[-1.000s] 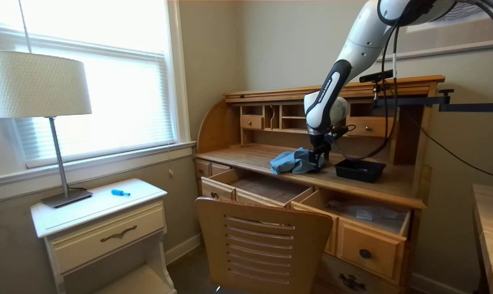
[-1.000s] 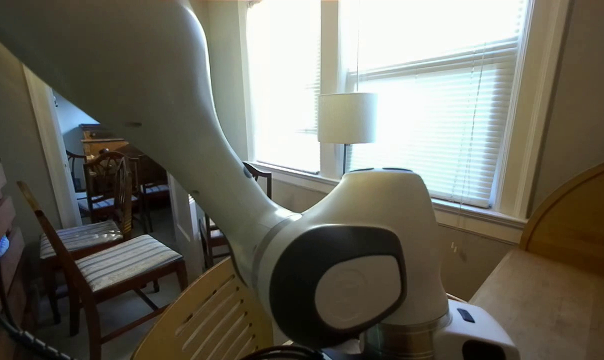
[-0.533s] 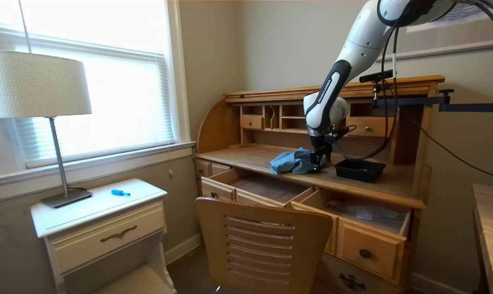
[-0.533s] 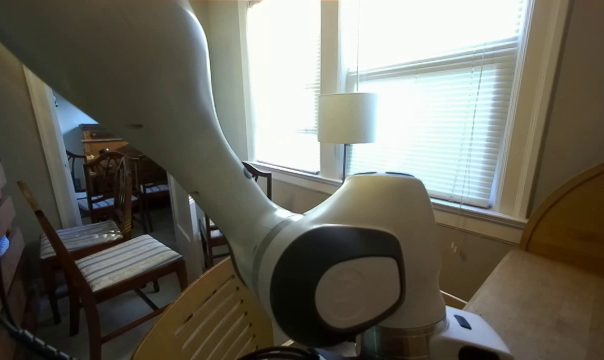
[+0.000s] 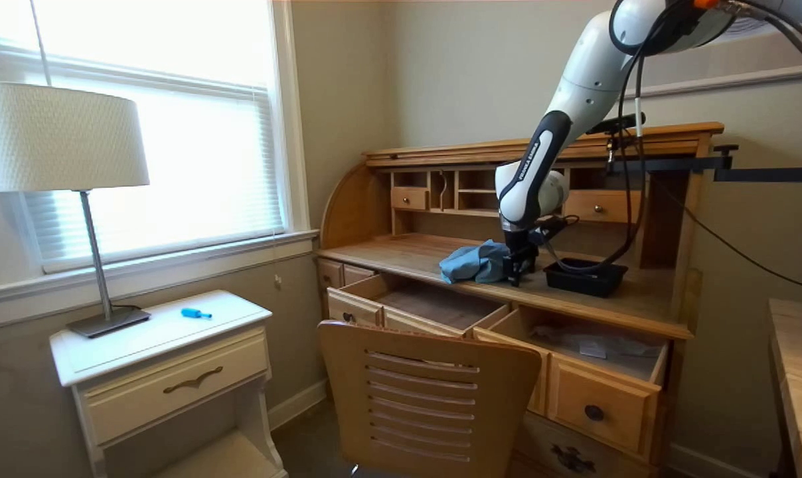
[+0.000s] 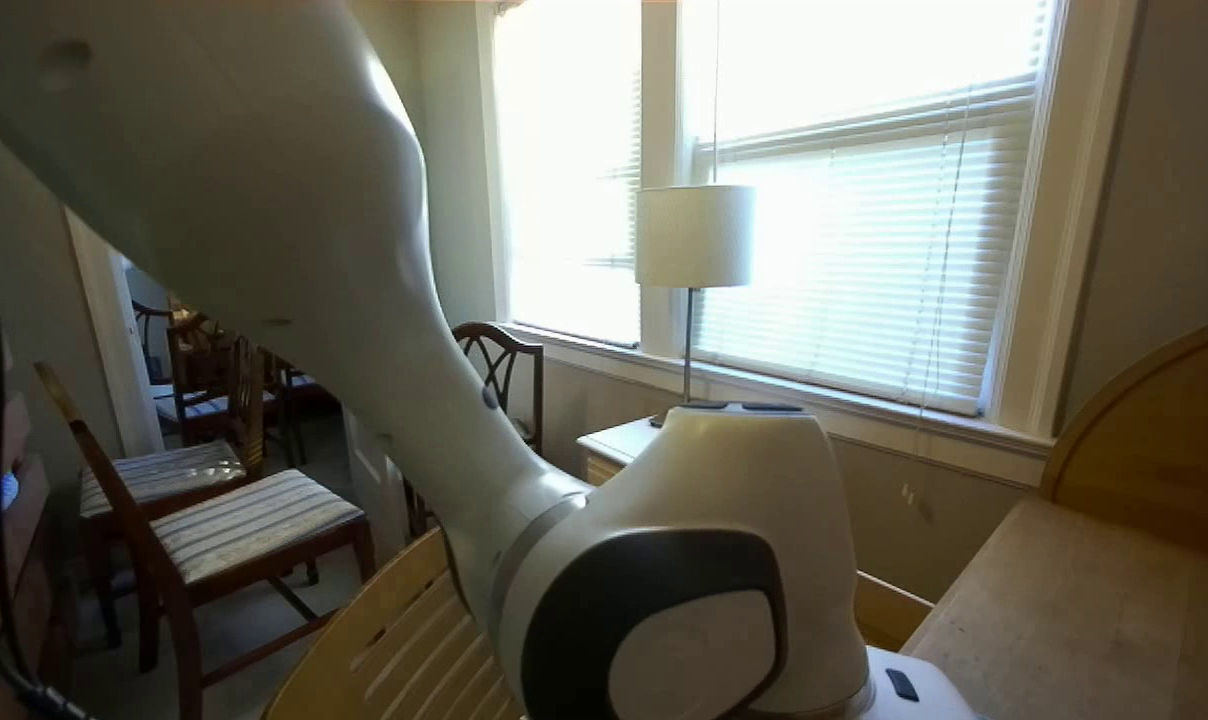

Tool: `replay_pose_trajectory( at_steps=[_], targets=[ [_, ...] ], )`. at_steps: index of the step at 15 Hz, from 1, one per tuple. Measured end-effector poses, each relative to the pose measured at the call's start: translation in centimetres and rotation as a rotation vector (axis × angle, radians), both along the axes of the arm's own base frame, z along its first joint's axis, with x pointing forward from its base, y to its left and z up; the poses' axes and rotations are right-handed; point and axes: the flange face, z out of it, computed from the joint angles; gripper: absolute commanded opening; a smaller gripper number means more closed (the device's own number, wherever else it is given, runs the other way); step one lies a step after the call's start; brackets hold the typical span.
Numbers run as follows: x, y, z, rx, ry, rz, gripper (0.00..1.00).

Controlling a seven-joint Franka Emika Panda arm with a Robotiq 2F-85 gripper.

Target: Put the remote inside the drawer

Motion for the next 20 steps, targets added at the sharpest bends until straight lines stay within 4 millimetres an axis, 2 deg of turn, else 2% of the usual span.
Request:
replay_pose_trajectory(
  at_steps=[5,6,7,9,14,15,20],
  targets=[
    [0.4,-0.6,-0.3,-0.029,-0.076,0.017,1.00],
    [0.5,-0.8,-0.1,-0.033,-0.087,0.017,0.96],
    [0.6,-1.0,0.1,-0.037,-0.098,0.016,0.74],
    [0.9,-1.3,0.5,-0.041,-0.116,0.013,0.69],
    [1.1,-1.6,0.7,-0.040,-0.130,-0.011,0.34],
    [1.2,-1.6,0.7,-0.039,-0.135,-0.026,0.31],
    [1.3,-1.5,1.0,-0.031,-0.145,-0.104,0.31]
  ],
)
